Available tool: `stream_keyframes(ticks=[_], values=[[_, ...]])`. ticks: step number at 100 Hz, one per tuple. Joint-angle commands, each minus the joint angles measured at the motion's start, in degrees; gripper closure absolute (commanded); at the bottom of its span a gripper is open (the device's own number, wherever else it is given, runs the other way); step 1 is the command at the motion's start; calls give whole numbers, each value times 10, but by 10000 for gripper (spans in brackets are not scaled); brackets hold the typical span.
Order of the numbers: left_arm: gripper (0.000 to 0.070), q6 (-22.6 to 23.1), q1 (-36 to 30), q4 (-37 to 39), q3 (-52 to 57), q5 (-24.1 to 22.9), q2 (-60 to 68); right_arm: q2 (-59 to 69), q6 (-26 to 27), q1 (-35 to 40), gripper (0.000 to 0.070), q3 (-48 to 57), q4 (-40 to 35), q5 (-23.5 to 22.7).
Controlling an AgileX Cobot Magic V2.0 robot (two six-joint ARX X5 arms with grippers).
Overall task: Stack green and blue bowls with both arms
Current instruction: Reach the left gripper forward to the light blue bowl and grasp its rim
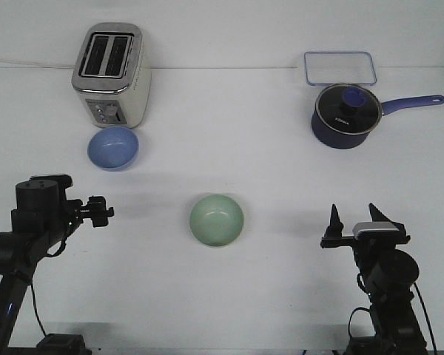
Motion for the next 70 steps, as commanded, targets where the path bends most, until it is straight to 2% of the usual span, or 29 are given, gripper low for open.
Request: stream_keyframes(ticks=[1,12,17,32,70], values=[[223,-5,1,0,9,-2,2,2,4,1,118,0,5,2],[218,-5,1,-1,10,-2,4,2,4,1,118,0,5,2],[192,-5,1,0,14,-2,7,2,4,1,118,0,6,2],[191,-3,8,-3,55,-2,49,2,4,1,118,0,6,2],[192,45,40,-63,320,-1,304,2,4,1,118,0,6,2]])
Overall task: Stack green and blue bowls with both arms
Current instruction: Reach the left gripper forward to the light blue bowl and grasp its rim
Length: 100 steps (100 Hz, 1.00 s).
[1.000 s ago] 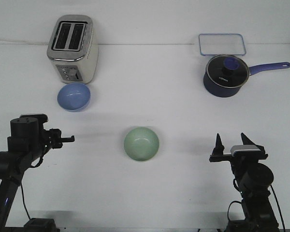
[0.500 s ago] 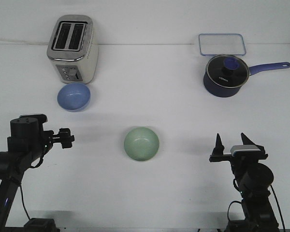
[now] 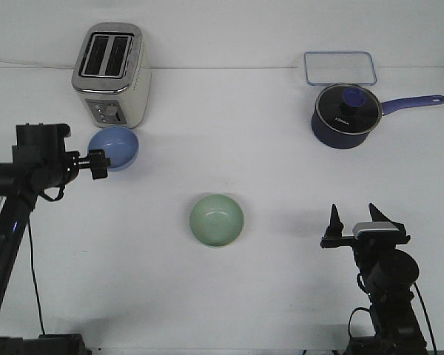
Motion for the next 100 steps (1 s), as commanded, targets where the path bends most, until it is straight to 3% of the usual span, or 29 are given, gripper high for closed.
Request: stream_keyframes(ticks=[1,12,35,100], values=[[192,29,5,-7,54,-1,50,2,4,1,118,0,6,2],[192,53,12,-26,121,-1,121,2,4,1,118,0,6,2],[192,60,28,-38,202,-1,237,2,4,1,118,0,6,2],[199,64,49,16,204,-1,367,2,3,1,118,0,6,2]])
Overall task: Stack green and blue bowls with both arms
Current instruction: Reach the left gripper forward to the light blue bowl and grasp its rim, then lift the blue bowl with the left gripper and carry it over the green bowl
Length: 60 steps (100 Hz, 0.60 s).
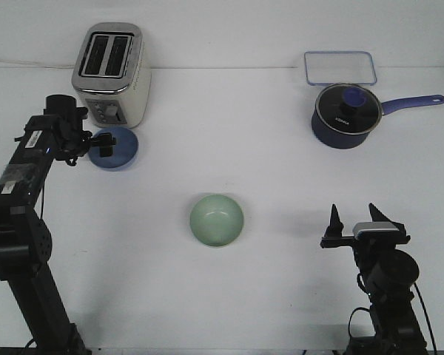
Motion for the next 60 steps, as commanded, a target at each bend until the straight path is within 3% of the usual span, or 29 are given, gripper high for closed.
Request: stream_keyframes(ticks=[1,52,60], values=[[199,10,3,7,14,-1,19,2,3,1,118,0,6,2],[205,9,3,14,14,-2,42,2,3,1,118,0,6,2],[251,9,3,12,14,-2,43,2,3,1,118,0,6,2]])
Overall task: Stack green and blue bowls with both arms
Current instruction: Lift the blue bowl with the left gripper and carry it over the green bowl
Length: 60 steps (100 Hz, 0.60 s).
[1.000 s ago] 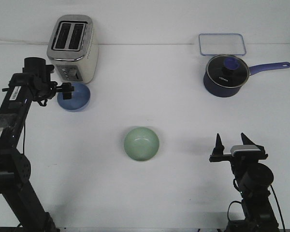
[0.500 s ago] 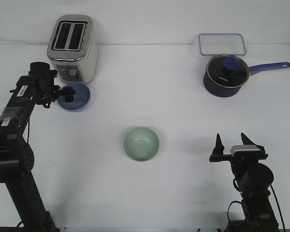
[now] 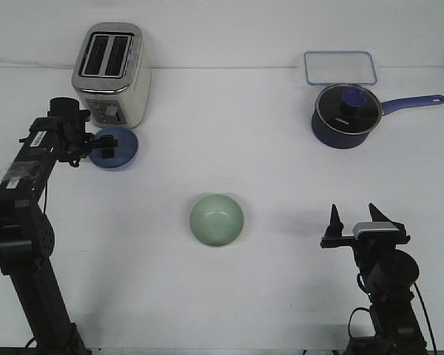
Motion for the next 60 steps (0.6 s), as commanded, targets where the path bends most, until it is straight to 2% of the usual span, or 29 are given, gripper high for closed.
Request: stream_keyframes(ticks=[1,16,27,60], values=[[265,9,2,-3,14,-2,17,2,3,1,118,0,6,2],[570,9,2,-6,14,-2,17,2,3,1,118,0,6,2],[697,9,3,-6,14,-2,17,2,3,1,118,0,6,2],[696,8,4,-37,15,3,1,2,3,1,118,0,6,2]])
